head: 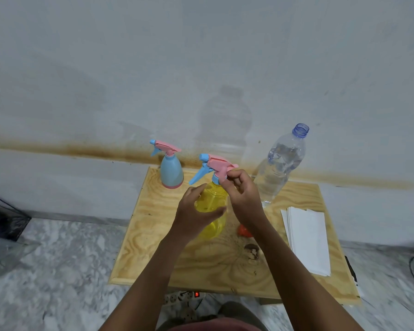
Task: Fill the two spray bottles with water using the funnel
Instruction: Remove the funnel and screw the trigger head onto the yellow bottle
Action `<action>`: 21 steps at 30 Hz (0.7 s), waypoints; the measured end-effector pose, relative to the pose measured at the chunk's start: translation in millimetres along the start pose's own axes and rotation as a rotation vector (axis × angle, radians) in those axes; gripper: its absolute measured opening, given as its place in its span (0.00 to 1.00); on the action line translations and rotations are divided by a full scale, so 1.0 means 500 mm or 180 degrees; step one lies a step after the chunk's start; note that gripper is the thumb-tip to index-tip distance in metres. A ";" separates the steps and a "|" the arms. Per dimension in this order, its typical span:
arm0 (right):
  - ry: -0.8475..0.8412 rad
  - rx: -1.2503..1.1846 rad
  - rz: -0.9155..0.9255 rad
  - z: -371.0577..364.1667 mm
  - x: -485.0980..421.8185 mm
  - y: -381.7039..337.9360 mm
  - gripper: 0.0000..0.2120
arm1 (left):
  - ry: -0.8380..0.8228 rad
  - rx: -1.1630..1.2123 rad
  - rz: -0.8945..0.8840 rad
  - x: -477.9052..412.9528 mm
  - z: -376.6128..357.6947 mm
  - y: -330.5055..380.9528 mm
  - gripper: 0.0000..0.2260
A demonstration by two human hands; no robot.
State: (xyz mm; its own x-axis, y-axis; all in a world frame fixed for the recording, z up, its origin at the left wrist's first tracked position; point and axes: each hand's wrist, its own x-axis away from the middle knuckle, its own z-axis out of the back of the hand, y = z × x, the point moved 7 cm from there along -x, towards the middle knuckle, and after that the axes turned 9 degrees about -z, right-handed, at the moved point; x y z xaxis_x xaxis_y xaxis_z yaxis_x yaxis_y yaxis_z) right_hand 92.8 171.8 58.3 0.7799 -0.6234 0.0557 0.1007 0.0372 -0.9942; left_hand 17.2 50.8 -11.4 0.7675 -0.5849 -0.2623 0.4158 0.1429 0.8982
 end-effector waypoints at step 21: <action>0.0095 -0.0863 -0.0350 -0.030 -0.008 -0.021 0.11 | 0.0128 0.0895 -0.0031 -0.025 0.016 0.081 0.18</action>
State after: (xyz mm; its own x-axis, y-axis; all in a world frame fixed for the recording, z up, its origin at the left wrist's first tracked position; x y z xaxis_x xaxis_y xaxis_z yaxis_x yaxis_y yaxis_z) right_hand 79.6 162.2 67.2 0.7546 -0.6349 0.1658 0.0118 -0.2395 -0.9708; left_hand 20.4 57.8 31.1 0.7853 -0.5521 -0.2802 0.2759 -0.0931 0.9567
